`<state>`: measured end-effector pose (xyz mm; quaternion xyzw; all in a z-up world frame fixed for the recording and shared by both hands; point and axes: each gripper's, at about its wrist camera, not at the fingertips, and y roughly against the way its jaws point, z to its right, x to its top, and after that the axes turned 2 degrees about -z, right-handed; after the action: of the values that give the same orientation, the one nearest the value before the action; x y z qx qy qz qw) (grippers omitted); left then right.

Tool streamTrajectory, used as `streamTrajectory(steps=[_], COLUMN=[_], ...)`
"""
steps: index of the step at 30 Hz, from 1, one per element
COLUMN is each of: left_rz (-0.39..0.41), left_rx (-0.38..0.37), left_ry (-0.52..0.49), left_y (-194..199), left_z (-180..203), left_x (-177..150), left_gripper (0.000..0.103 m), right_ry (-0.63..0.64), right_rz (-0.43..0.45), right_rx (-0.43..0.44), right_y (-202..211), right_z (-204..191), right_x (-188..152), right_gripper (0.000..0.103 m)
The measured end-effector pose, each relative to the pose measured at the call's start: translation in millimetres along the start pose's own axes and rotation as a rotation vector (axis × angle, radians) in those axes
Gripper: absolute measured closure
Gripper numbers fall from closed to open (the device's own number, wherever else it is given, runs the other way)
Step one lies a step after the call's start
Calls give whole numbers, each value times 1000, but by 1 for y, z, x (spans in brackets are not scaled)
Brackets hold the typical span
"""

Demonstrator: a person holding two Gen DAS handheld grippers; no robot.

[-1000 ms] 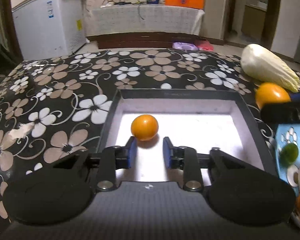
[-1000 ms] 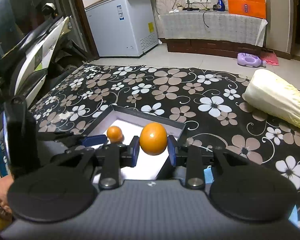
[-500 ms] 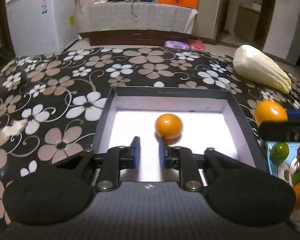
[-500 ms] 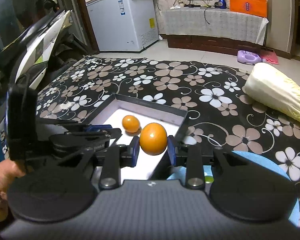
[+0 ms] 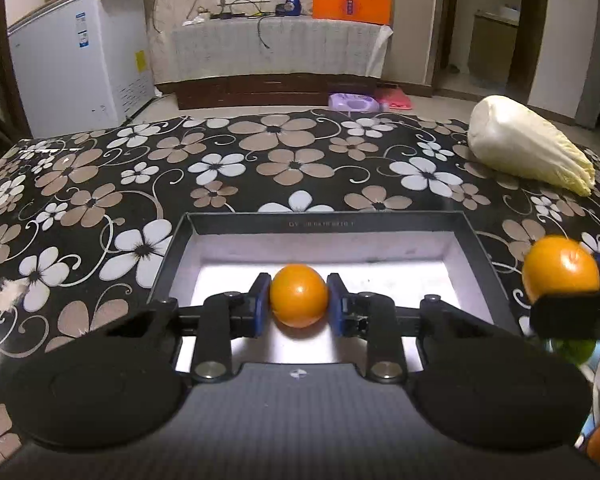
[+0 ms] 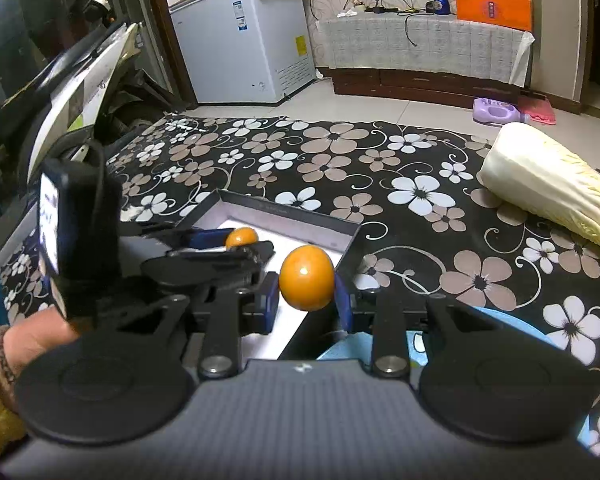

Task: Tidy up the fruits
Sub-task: 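Carry both tangerines over the blue plate and lower them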

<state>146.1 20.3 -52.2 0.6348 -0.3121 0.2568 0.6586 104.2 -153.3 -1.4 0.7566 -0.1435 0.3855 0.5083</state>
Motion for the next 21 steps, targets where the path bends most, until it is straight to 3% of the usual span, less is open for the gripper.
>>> streamTrajectory(steps=[6,21], left_rz=[-17,26], left_rx=[-11,-18], left_ry=[30,67], left_y=[9,92], left_z=[0,2], left_x=[-2,-26], left_gripper=[69,68], right_ry=[10,-20], right_rz=[-2,50], right_rx=[-4,-5], right_y=[2,36], right_z=[-3,-23], right_x=[-3,-23], right_gripper=[70,70])
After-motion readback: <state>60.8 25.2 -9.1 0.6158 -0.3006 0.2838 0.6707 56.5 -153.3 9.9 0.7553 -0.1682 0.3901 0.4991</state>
